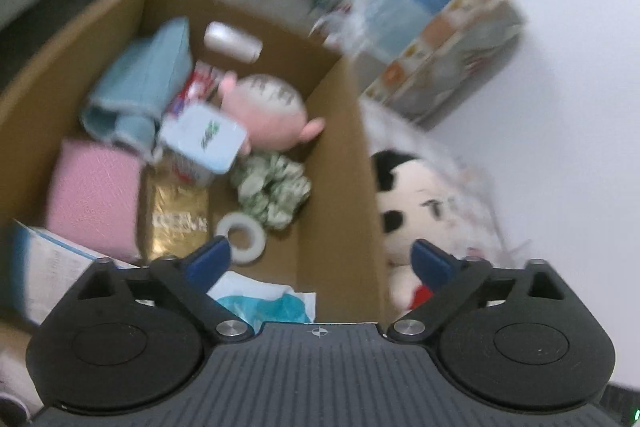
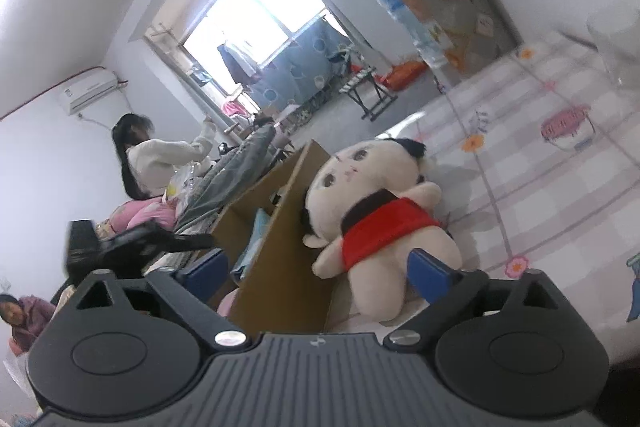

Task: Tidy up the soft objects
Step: 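Withdraw both grippers up from the cardboard box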

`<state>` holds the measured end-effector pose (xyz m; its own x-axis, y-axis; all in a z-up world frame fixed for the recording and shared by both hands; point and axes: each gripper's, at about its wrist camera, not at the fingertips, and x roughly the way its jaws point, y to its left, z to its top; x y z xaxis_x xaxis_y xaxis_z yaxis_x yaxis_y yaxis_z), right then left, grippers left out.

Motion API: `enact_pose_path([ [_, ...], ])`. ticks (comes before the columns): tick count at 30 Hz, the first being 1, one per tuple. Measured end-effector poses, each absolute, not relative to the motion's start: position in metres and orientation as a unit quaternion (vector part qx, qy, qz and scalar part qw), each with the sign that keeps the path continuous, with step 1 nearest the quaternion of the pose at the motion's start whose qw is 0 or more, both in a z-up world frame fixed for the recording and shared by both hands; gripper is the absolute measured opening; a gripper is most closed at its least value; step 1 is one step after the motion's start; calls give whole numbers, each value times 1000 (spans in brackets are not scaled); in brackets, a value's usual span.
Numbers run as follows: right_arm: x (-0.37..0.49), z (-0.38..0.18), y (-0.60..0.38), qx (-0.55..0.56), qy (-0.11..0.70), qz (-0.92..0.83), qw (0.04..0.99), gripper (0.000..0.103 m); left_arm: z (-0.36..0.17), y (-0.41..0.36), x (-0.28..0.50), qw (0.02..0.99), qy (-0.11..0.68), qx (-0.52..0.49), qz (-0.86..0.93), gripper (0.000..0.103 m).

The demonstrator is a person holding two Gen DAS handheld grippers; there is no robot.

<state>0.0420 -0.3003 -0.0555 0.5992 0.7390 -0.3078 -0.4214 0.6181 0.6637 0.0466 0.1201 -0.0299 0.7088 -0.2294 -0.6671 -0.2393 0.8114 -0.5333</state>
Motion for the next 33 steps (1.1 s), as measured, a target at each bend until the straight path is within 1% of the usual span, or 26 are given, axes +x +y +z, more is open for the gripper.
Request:
enact_pose_path([
  [4, 25, -42, -292, 256, 270, 351, 859, 81, -4, 122, 4, 897, 340, -281, 9, 102],
  [7, 13, -34, -281, 249, 262, 366, 858, 81, 2, 130, -29, 911, 320, -258, 39, 102],
  [11, -1, -22, -263, 230, 257, 384, 857, 81, 15, 135, -72, 928, 312, -188, 81, 103],
  [13, -6, -16, -253, 220, 258, 395, 854, 81, 19, 139, -94, 932, 303, -170, 107, 103],
  [19, -23, 2, -227, 195, 243, 415, 855, 81, 36, 145, -145, 944, 261, -157, 127, 103],
  [23, -29, 11, -213, 193, 241, 417, 855, 81, 41, 149, -159, 943, 249, -161, 149, 103],
  [26, -30, 21, -209, 186, 231, 406, 864, 81, 41, 145, -158, 941, 257, -150, 160, 103],
  [33, -38, 56, -201, 129, 199, 321, 917, 81, 48, 124, -141, 949, 262, -122, 124, 103],
])
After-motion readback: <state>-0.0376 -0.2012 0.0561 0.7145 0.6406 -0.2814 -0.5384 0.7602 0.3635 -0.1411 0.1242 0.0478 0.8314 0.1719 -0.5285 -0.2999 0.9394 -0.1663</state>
